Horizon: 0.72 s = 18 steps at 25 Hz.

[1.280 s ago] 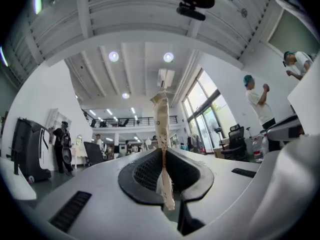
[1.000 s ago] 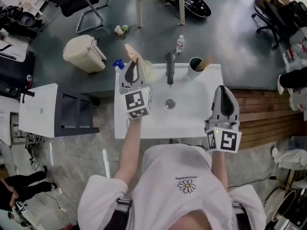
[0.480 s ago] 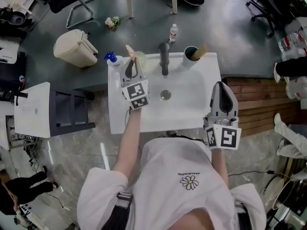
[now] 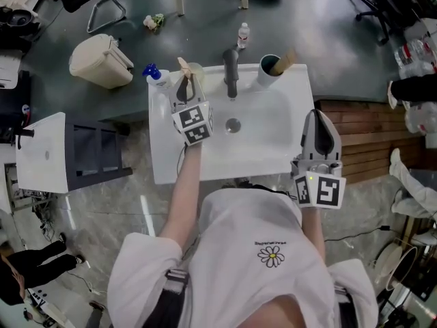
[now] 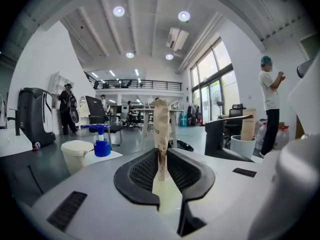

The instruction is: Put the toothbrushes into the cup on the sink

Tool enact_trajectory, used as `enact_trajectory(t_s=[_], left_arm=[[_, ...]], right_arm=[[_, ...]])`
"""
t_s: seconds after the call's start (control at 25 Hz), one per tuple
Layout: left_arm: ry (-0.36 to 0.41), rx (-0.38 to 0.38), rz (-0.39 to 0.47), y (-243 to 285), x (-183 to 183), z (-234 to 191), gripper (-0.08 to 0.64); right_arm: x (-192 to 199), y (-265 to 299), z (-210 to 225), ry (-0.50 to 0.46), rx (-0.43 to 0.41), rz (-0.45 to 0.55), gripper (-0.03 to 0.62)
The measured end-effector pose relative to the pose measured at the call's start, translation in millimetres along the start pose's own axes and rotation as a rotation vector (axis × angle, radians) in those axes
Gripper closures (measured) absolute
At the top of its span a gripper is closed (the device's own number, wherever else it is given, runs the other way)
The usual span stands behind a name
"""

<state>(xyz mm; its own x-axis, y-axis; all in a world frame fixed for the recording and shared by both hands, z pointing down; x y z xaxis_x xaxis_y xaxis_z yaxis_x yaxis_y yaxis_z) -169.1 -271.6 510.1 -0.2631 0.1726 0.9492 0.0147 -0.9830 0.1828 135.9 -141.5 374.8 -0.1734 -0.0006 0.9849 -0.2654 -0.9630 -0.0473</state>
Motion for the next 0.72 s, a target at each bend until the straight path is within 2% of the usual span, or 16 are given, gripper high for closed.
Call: enact_trajectory(t_s=[0.24,0.52,0.72], left_arm=[[-0.001,0.013,0.069,-4.3,-21.9,-2.0,0.412],[0.021,-0.027,0.227,-29.4,-84.9,-20.7,0.408],[-0.002,-0.057,0.314,-70.1,-128.2,-32.5,0.411]], right_arm=[[-3.8,5.2,-1.5,-0.007,-0.012,0.018,0.574],[-16.3,11.0,-2.9,-0.010,-0.030,0.068,0.574],[-27.1,18.1,-10.6,-0.006,-0.062,0.112,0.574]])
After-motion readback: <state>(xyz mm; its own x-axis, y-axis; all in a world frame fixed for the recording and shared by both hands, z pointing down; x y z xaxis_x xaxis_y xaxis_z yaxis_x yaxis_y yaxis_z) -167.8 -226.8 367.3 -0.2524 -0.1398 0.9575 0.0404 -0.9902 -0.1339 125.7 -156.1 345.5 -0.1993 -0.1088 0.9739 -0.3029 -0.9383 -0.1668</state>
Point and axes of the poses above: the fingertips, and each gripper's own axes: y forward along the fingers, z to its right, x out of its underside, the point moved 5 cm from there along -y, backward along the fingers, and after that the axes turned 14 degrees about y, right-handed, at the moved point
